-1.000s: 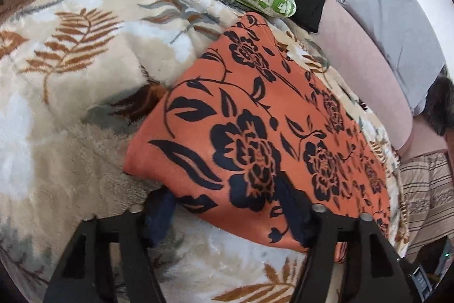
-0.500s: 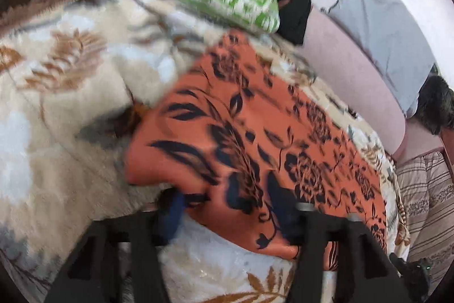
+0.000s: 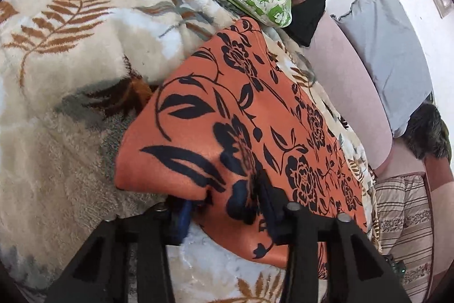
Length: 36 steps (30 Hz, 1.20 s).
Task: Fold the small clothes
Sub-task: 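Grasp the folded blouse's edge with both grippers and lift it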
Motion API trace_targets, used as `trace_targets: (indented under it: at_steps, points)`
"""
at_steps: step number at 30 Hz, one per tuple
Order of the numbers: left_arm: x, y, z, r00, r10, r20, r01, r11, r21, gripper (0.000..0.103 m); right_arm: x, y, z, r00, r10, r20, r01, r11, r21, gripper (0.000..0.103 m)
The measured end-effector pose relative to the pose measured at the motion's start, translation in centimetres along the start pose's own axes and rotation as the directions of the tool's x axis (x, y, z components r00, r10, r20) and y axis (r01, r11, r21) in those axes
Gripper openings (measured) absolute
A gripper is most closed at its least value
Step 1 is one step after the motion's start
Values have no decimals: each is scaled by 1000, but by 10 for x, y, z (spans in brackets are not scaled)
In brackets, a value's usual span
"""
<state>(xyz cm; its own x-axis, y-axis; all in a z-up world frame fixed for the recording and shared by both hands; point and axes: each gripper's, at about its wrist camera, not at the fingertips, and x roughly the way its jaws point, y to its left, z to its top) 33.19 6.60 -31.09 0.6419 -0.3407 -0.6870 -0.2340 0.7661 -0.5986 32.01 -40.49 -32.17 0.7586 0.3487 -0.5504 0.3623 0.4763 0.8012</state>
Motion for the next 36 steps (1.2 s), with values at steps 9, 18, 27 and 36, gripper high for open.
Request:
trace_targets:
  at_steps: [9, 18, 27, 36]
  points:
    - [7, -10, 0, 997, 60, 37, -62, 997, 43, 36, 13, 7, -1, 999, -41, 17, 42, 994, -99, 66]
    - [-21, -27, 1, 995, 3, 104, -13, 995, 98, 21, -13, 40, -7, 995, -27, 93, 49, 969, -242, 25]
    - [-72, -19, -44, 999, -35, 0, 34, 990, 133, 23, -82, 45, -30, 990, -37, 138, 75, 956, -284, 25]
    - [-34, 5, -47, 994, -32, -104, 32, 999, -6, 48, -76, -22, -14, 968, -212, -132, 212, 977, -16, 58]
